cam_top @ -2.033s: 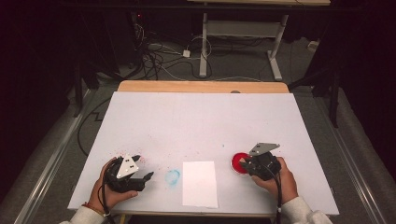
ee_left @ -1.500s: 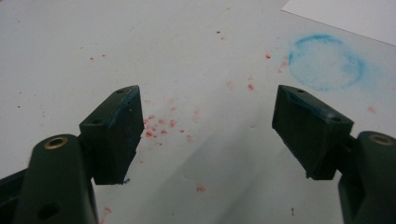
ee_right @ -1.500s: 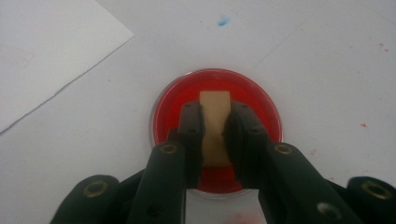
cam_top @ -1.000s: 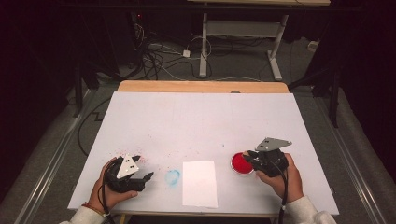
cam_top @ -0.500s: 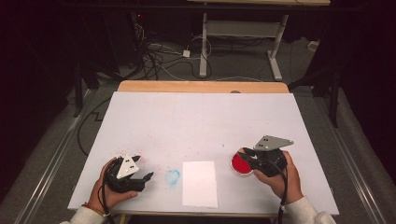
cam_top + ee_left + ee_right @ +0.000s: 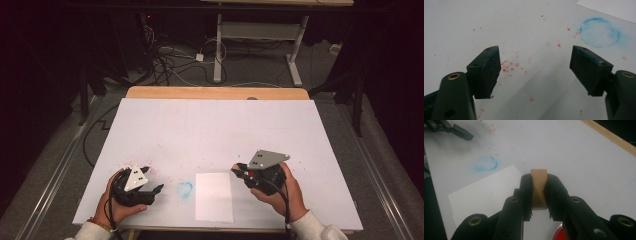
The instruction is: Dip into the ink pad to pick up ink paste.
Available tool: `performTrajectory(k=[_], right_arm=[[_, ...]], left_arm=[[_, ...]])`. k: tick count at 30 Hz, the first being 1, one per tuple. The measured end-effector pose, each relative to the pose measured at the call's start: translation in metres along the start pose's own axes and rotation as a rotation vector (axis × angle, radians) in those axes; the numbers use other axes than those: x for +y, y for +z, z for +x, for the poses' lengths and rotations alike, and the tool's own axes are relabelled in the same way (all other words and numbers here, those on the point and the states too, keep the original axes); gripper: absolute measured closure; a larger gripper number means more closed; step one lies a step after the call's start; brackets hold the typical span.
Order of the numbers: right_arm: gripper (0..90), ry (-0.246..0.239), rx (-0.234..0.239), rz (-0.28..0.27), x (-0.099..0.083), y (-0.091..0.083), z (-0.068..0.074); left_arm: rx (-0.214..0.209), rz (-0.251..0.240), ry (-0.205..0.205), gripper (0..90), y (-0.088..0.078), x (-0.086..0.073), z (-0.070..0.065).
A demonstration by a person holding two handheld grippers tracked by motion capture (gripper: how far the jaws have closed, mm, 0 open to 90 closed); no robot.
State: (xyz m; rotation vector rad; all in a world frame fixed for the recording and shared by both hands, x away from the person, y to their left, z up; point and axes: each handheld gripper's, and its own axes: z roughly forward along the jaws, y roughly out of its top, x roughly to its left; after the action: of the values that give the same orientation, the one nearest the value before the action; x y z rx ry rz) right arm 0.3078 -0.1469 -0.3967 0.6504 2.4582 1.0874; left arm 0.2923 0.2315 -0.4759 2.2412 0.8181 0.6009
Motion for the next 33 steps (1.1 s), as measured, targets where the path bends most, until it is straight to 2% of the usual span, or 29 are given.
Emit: performTrajectory(k=[3,4,8,10,21,33], right_arm=[[76.1,-0.025,0.045,0.018,0.003,0.014,0.013],[76.1,-0.025,0.045,0.018,0.003,0.014,0.013],[76.1,-0.066,0.077,0.054,0.005,0.029,0.031],[76.1,-0.081,0.079,0.07,0.003,0.035,0.035],[76.1,-0.069,0.081,0.126,-0.009,0.06,0.038],[76.1,-0.092,0.106,0.182,-0.016,0.08,0.045]], left_arm=[[-0.001,0.001,0.001,24.2,0.0,0.0,0.001],[-0.001,0.0,0.0,24.2,0.0,-0.001,0.001],[-0.001,0.0,0.0,24.1,0.0,-0.001,0.0],[-0.001,0.001,-0.001,24.1,0.0,-0.001,0.0],[-0.004,0.008,-0.012,23.1,0.002,-0.001,0.001],[0.003,0.007,-0.007,23.2,0.001,-0.001,0.001]])
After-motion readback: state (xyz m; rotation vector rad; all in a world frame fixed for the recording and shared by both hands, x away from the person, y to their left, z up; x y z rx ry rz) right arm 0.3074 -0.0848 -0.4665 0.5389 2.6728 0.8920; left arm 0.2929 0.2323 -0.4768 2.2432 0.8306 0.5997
